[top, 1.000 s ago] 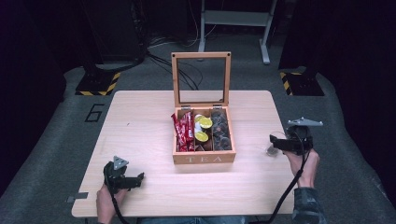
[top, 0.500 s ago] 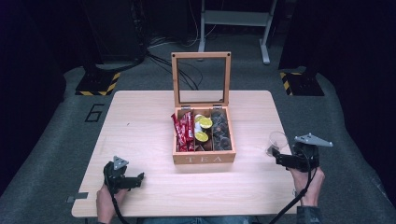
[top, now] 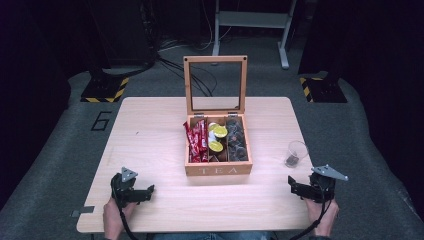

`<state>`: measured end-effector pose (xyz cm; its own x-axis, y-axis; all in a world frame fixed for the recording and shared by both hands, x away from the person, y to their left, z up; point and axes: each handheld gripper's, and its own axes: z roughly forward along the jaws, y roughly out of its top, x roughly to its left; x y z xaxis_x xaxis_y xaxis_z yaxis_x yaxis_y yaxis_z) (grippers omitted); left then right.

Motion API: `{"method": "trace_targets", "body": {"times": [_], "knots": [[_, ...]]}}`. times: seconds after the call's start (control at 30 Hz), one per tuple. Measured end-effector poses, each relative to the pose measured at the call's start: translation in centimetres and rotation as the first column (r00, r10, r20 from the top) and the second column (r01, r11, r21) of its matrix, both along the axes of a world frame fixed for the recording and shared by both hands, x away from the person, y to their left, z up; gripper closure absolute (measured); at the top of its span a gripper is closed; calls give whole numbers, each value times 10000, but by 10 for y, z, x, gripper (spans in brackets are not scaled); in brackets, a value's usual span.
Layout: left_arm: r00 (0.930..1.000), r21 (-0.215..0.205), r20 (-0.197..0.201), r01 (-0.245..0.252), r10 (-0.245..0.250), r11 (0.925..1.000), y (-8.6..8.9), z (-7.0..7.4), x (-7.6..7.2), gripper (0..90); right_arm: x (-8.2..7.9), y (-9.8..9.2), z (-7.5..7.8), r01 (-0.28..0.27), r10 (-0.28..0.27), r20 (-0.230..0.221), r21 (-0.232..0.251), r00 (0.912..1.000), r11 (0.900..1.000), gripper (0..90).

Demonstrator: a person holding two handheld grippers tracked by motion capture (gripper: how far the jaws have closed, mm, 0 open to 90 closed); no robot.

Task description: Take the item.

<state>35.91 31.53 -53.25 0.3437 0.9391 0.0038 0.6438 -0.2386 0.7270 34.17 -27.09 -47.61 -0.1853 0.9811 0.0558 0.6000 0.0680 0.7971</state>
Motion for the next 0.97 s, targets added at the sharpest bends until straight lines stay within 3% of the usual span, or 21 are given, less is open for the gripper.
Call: {"method": "trace_targets", "body": {"times": [0.13, 0.3, 0.47, 0.67, 0.73, 0.8, 0.83, 0.97], "knots": [[10000, 15, 2, -4, 4, 10000, 0, 0, 0, 3, -4, 8, -17, 15, -11, -150, 264, 9999, 9997, 7], [10000, 5, -4, 5, -5, 10000, 0, 0, 0, 3, -3, 18, -28, -144, 153, -254, 340, 9996, 9993, 0], [10000, 13, 25, -19, 18, 10000, 0, 0, 0, 4, 2, 25, -34, -278, 281, -291, 127, 9992, 9995, 0], [10000, 25, 28, -11, 11, 10000, 0, 0, 0, 4, 10, 24, -52, -205, 195, -845, -107, 9962, 9997, 0], [10000, 16, 25, -19, 19, 10000, 0, 0, 0, 4, 11, 24, -53, -169, 154, -777, -191, 9969, 9997, 0], [10000, 9, 23, -7, 7, 10000, 0, 0, 0, 4, 14, 27, -54, -86, 14, -1156, -616, 9933, 9981, 0], [10000, 14, 23, -18, 18, 10000, 0, 0, 0, 4, 15, 28, -54, -193, 111, -1120, -717, 9936, 9972, 0], [10000, 13, 25, -20, 20, 10000, 0, 0, 0, 4, 15, 28, -54, -238, 160, -1099, -707, 9938, 9972, 0]]}}
